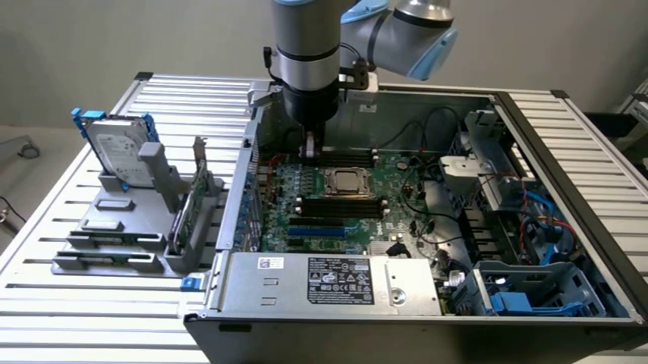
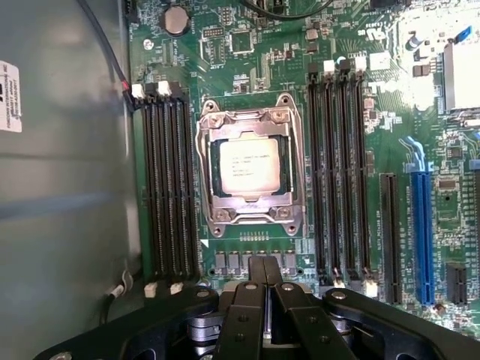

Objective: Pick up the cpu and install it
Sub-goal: 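Install the first cpu locking lever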

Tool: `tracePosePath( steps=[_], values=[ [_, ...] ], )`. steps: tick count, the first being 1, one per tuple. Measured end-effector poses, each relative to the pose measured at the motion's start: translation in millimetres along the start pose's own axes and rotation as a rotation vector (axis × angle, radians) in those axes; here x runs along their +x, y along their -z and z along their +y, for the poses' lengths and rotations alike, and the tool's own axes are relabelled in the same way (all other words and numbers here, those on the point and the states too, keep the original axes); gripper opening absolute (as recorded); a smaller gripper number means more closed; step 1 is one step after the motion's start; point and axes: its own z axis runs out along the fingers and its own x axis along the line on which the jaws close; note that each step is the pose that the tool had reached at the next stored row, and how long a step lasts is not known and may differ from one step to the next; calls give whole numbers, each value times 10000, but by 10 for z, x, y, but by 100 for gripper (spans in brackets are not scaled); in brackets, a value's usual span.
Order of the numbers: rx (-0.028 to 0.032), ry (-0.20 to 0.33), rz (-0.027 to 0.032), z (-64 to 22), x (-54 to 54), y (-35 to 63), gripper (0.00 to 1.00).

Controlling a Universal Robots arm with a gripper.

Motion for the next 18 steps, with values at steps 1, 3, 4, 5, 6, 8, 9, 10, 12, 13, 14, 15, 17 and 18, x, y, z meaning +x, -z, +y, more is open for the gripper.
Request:
tracePosePath(
  steps=[1,3,4,5,6,8,9,10,12,13,14,15,17,18],
  values=[
    [-6,60,-72,0,2,0,11],
    [-39,183,-196,-1,9,-1,11],
    [-60,238,-247,-1,15,-2,11],
    [-81,291,-284,-2,23,-3,11],
    [-102,342,-315,-2,33,-4,11],
    [-147,443,-364,-4,54,-7,11],
    [-166,491,-384,-5,65,-9,11],
    [-184,541,-407,-5,76,-10,11],
    [-206,623,-459,-7,101,-13,11],
    [-205,648,-488,-8,115,-15,11],
    [-205,654,-517,-9,126,-17,11],
    [-207,655,-533,-9,127,-17,11],
    [-206,658,-536,-9,127,-17,11],
    [-206,656,-536,-9,127,-17,11]
  ],
)
